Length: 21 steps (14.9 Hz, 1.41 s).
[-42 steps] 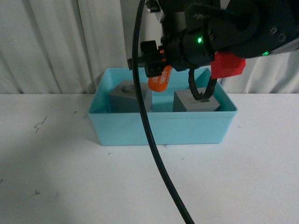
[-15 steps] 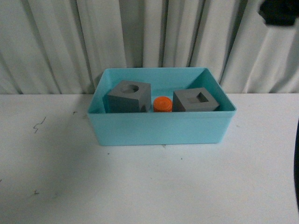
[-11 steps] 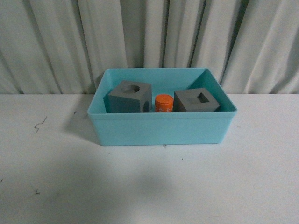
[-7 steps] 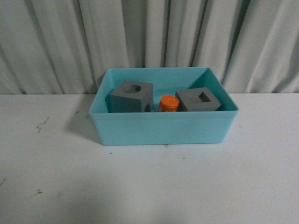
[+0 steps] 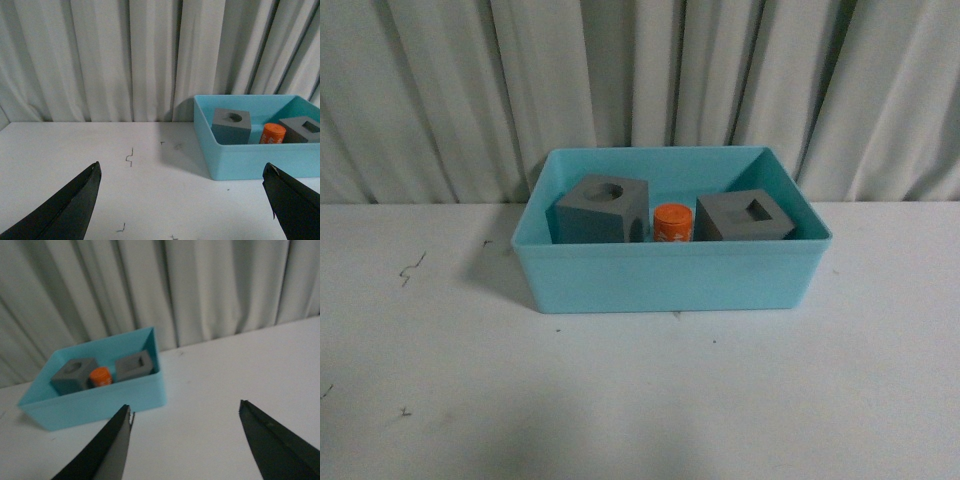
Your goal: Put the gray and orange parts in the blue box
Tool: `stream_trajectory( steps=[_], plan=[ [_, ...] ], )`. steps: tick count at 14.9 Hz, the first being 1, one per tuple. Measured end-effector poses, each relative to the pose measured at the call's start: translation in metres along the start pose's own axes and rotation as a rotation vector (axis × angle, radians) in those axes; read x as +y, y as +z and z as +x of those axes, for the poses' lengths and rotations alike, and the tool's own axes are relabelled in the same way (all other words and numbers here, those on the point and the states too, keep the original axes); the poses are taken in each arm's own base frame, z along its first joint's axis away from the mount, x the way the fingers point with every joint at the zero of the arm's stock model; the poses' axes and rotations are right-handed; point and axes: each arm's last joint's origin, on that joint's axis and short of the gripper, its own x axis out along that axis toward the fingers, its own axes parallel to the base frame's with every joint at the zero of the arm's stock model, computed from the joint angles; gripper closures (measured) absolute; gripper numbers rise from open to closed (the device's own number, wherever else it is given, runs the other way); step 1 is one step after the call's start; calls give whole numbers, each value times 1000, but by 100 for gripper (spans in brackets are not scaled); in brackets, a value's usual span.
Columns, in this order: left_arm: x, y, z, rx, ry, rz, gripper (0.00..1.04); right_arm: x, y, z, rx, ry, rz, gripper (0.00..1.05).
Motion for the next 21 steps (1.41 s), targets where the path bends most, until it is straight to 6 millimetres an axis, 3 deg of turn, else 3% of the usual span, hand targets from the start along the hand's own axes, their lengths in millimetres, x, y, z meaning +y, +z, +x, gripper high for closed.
stream_trajectory(
  steps=[3,4,5,9,16,17,19,20,21],
  plan=[
    [0,0,0,0,-3,0,7,-14,6,-1,-67,10,-115,63],
    [0,0,0,0,-3,0,7,-28,-2,0,-55,-4,-165,96],
    [0,0,0,0,-2,0,7,-34,-2,0,-63,3,-174,103],
    [0,0,0,0,-3,0,7,-52,-11,1,-58,-13,-182,103],
    [0,0,0,0,-2,0,7,-52,-10,1,-64,7,-183,103],
    [0,0,0,0,-2,0,7,-52,-10,1,-64,7,-184,98],
    [0,0,0,0,-2,0,7,-52,-10,1,-64,7,-184,72],
    [0,0,0,0,-2,0,7,-52,-10,1,-64,7,-184,45],
    [0,0,0,0,-2,0,7,-52,-10,1,-64,7,-184,6]
  ],
)
